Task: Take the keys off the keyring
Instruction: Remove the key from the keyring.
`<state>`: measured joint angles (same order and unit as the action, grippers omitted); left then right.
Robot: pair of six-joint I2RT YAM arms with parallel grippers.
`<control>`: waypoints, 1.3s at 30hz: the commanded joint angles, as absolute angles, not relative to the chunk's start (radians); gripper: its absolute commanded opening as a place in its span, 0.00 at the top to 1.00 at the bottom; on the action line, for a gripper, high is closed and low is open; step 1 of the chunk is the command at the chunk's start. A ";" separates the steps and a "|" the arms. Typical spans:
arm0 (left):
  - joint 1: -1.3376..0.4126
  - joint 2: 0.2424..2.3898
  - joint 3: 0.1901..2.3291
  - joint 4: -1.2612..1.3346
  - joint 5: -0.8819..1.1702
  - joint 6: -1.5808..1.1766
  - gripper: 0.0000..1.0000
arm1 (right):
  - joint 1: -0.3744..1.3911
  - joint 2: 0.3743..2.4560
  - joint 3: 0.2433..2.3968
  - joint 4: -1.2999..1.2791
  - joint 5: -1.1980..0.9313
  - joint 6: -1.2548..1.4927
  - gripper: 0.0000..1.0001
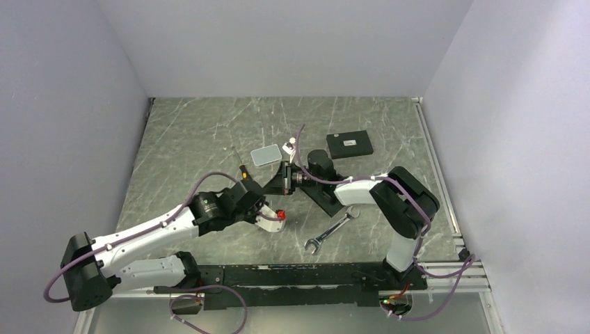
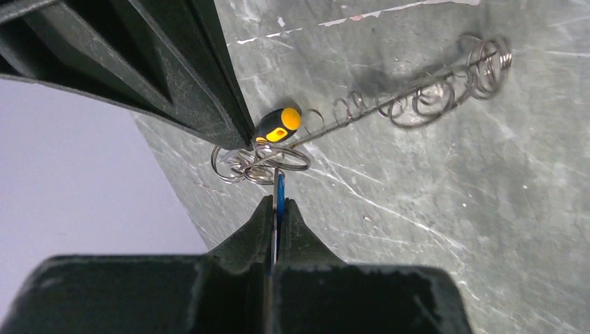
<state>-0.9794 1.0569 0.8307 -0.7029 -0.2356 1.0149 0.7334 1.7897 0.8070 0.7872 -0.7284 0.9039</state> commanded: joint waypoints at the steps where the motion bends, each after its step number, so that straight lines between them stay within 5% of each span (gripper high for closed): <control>1: -0.988 1.024 0.774 -0.572 -0.289 0.990 1.00 | 0.724 1.766 0.831 0.741 -0.664 0.871 1.00; 24: -0.988 0.782 0.689 -0.660 -0.037 1.109 1.00 | 0.715 1.779 0.756 1.038 -0.735 0.908 1.00; 39: -0.987 0.973 0.858 -0.765 -0.084 0.817 1.00 | 0.712 1.758 0.824 0.719 -0.628 0.817 1.00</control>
<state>-0.9787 0.8867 0.7807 -0.6872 -0.0978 0.9909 0.7441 1.7790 0.7612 0.8883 -0.7956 0.9012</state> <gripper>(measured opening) 0.026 0.008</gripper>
